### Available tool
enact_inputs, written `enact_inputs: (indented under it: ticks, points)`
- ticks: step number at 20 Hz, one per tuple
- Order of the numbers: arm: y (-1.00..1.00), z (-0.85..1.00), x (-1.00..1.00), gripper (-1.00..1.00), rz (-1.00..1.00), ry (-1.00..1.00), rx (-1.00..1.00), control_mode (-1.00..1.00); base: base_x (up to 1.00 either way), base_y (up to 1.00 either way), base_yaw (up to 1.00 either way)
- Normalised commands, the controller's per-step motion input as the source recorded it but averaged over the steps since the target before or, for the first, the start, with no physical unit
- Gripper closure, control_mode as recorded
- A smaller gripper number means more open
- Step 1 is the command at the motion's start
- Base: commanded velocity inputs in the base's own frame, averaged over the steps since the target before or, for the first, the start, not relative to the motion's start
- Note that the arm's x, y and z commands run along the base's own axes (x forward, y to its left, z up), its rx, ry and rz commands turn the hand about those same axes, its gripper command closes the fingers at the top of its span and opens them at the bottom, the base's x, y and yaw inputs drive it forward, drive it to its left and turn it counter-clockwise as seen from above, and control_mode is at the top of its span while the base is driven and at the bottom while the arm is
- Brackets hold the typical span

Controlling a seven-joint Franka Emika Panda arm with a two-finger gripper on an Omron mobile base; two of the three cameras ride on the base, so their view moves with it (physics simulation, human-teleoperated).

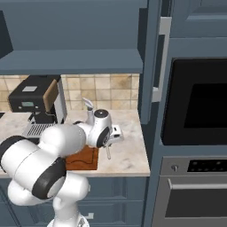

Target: Grab the spray bottle from the cabinet, then place it next to the cutting board for sanitizing. Then grab the dish brush from the countertop next to the sink and place it next to the cutting board.

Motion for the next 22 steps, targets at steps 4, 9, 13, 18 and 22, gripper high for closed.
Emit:
enact_inputs:
  ticks: [4, 9, 13, 18, 22]
  points:
    - [-0.06, -0.16, 0.30, 1.00, 0.00, 0.00, 0.00, -1.00, 0.00, 0.00, 0.00]
    - [-0.05, -0.29, 0.29, 1.00, 0.00, 0.04, 0.00, -1.00, 0.00, 0.00, 0.00]
    - [-0.12, -0.44, 0.18, 1.00, 0.00, 0.06, 0.00, -1.00, 0.00, 0.00, 0.00]
    - [-0.07, -0.47, 0.15, 1.00, 0.01, 0.05, 0.00, -1.00, 0.00, 0.00, 0.00]
    - [0.00, -0.48, 0.10, -1.00, 0.00, 0.04, 0.00, -1.00, 0.00, 0.00, 0.00]
